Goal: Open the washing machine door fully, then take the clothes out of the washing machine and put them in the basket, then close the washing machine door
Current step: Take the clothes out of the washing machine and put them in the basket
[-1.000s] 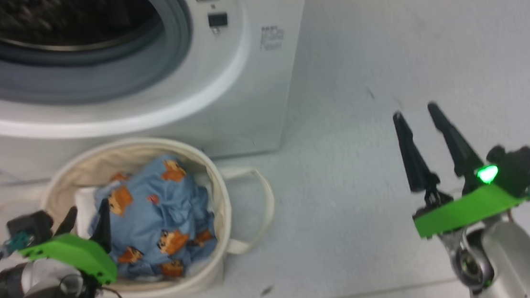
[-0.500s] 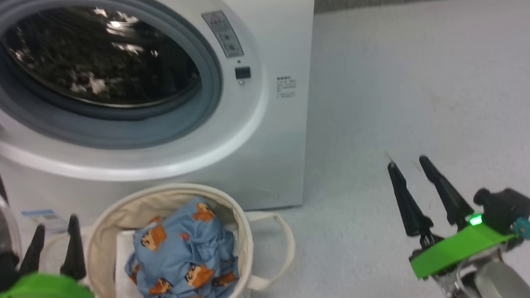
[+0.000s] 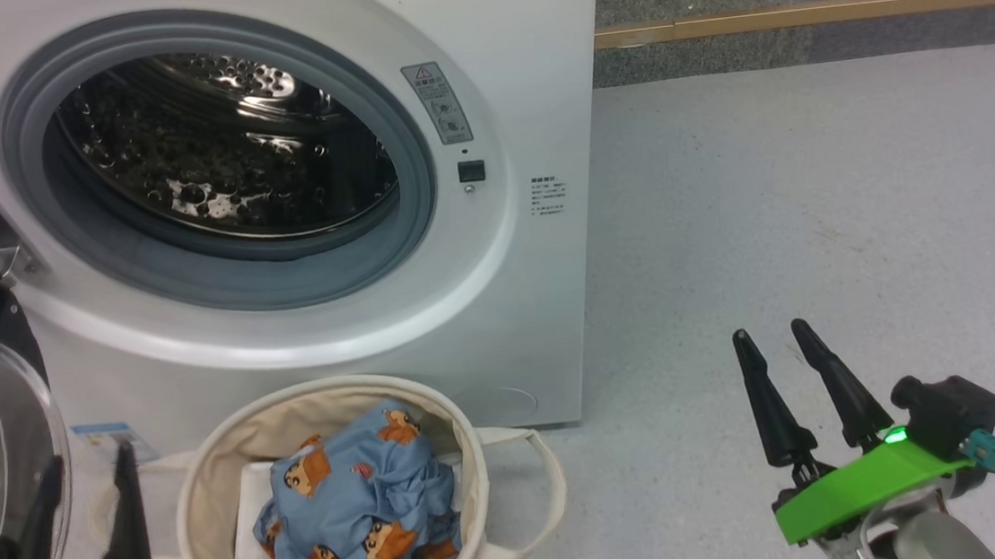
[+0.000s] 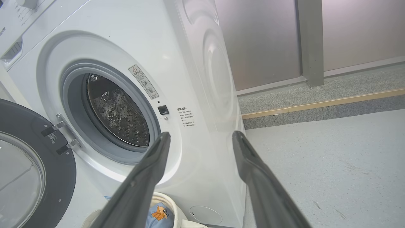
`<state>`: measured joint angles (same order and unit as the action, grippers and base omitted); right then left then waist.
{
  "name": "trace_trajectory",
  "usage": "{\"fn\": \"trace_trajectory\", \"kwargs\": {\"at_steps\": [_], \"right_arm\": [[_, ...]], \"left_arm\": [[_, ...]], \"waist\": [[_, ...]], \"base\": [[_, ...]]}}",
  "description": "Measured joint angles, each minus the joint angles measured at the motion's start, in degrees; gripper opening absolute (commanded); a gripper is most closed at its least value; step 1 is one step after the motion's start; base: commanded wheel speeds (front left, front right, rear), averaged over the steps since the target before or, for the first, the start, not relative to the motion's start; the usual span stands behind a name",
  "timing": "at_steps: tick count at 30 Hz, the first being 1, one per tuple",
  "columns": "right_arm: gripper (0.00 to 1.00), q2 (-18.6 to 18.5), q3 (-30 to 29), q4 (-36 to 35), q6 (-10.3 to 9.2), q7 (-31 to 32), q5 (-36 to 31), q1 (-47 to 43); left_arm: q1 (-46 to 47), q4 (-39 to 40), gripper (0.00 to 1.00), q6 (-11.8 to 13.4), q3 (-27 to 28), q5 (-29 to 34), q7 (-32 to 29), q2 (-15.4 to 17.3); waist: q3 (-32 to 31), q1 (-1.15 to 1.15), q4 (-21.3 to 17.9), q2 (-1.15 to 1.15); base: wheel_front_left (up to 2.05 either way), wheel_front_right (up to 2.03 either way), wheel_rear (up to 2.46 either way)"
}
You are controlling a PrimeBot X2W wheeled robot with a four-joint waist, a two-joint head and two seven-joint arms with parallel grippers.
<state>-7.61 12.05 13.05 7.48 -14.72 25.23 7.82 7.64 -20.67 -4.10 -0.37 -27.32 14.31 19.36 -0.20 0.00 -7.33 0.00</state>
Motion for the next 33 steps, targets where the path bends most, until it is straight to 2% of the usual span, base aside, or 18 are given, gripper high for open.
{"fn": "trace_trajectory", "kwargs": {"at_steps": [8,16,33], "right_arm": [[1.00,0.0,0.0,0.0,0.00,0.0,0.0,-0.2],[1.00,0.0,0.1,0.0,0.00,0.0,0.0,-0.2],[1.00,0.0,0.9,0.0,0.00,0.0,0.0,-1.1]], "left_arm": [[-4.2,2.1,1.00,-0.5,1.1,1.1,0.0,-0.2],[-4.2,2.0,1.00,-0.5,3.2,-3.9,-1.2,-1.1],[-6.8,3.0,1.00,0.1,0.6,-0.2,-2.0,0.5]], "waist": [[-1.0,0.00,-0.3,0.00],[-1.5,0.00,-0.2,0.00],[-2.2,0.00,-0.9,0.00]], "base": [[0.00,0.00,0.00],[0.00,0.00,0.00],[0.00,0.00,0.00]]}}
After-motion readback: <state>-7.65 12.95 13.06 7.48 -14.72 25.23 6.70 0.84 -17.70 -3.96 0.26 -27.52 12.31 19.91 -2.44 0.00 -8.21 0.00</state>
